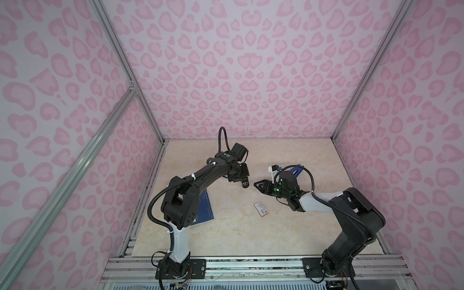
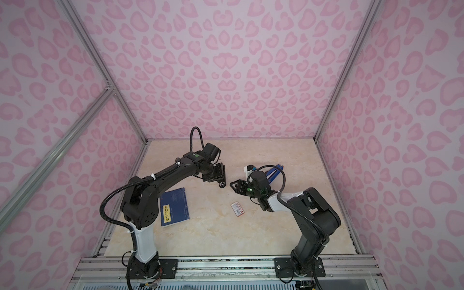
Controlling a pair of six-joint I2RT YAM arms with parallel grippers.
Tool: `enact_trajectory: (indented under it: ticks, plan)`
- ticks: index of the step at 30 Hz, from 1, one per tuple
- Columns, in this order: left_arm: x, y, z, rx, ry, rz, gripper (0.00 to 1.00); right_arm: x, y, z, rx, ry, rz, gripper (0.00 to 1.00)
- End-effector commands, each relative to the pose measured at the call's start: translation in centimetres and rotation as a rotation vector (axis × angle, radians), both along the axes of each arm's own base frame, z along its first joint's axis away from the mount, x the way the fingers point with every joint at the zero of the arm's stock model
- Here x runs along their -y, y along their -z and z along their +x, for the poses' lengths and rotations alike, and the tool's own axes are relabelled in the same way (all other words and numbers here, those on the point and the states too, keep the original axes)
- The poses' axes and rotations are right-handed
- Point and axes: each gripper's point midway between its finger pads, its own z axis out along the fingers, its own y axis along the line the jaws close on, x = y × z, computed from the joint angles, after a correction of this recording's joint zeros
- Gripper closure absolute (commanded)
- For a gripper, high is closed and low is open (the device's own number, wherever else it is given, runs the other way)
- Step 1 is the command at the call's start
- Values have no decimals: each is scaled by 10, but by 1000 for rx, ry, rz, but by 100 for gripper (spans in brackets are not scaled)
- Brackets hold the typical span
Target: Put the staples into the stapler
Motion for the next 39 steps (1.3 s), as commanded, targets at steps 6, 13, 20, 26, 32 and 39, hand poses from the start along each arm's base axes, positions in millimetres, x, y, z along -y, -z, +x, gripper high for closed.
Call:
enact_trajectory:
  ticks: [6,13,20,26,32,39]
  plan:
    - [15,-23,6,50,-5,-83,97,-17,-7,6,5,-32,94,56]
    - [20,-24,5,41,2,-108,97,-27,3,6,-17,-54,100,59]
    - [26,-27,2,35,10,-135,97,-27,14,10,-36,-38,85,69]
    - [27,-29,-3,27,7,-140,97,-23,17,21,-39,1,109,76]
    - [23,-32,-4,32,3,-121,97,-21,25,20,-48,-2,88,94]
    - [19,-43,7,50,-7,-104,97,-16,36,6,-67,-10,95,100]
